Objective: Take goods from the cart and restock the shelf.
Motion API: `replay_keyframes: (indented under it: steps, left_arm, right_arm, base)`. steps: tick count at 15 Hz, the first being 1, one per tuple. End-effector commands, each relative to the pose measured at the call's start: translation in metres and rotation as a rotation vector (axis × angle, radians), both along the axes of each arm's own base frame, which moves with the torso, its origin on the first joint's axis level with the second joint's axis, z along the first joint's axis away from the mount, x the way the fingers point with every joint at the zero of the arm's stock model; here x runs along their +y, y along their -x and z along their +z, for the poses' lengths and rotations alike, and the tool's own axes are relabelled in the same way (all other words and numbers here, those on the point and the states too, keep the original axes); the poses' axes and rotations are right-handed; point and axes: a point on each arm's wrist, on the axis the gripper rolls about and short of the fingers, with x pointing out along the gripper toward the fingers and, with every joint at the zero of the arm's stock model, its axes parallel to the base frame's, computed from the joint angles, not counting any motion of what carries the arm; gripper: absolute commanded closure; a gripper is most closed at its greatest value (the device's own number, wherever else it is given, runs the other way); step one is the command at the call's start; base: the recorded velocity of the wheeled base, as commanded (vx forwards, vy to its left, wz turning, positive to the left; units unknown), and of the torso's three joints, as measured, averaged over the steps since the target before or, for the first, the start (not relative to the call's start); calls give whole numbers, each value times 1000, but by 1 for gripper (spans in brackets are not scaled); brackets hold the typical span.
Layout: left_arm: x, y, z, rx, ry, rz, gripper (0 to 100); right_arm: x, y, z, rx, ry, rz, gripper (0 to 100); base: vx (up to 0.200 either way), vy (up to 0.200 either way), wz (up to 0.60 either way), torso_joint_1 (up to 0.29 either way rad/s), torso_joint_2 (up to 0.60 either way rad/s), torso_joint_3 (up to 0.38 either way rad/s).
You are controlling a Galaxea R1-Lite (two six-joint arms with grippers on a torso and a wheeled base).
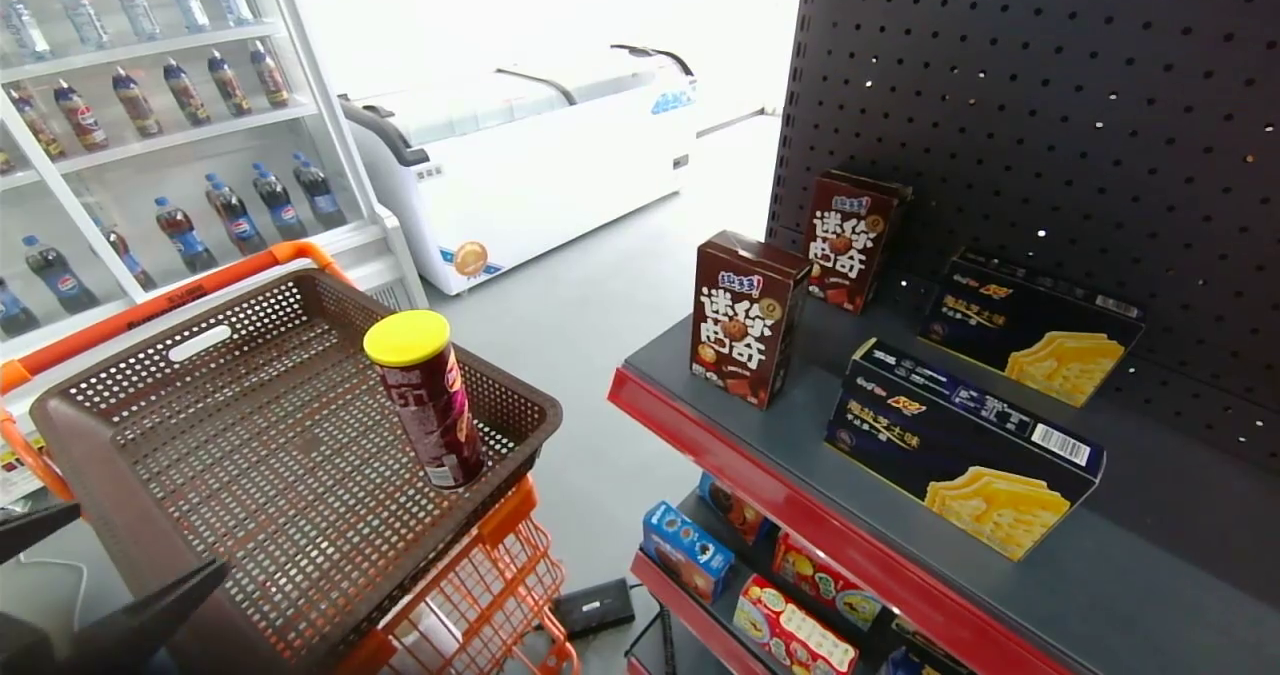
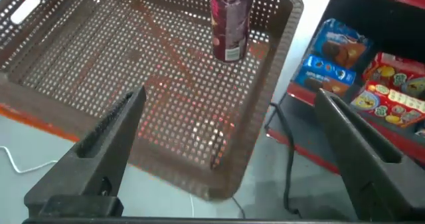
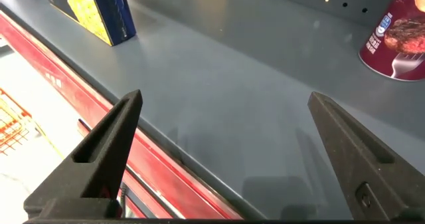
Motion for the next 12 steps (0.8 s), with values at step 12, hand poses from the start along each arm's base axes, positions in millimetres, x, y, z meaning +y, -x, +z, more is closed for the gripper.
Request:
replay_keyframes:
  steps: [12]
  left_arm:
    - [-18, -166, -81, -6, -70, -57, 0]
  right_arm:
    - [0, 0, 0, 1, 0, 0, 0]
  base:
    - [0, 0, 0, 0, 0, 0]
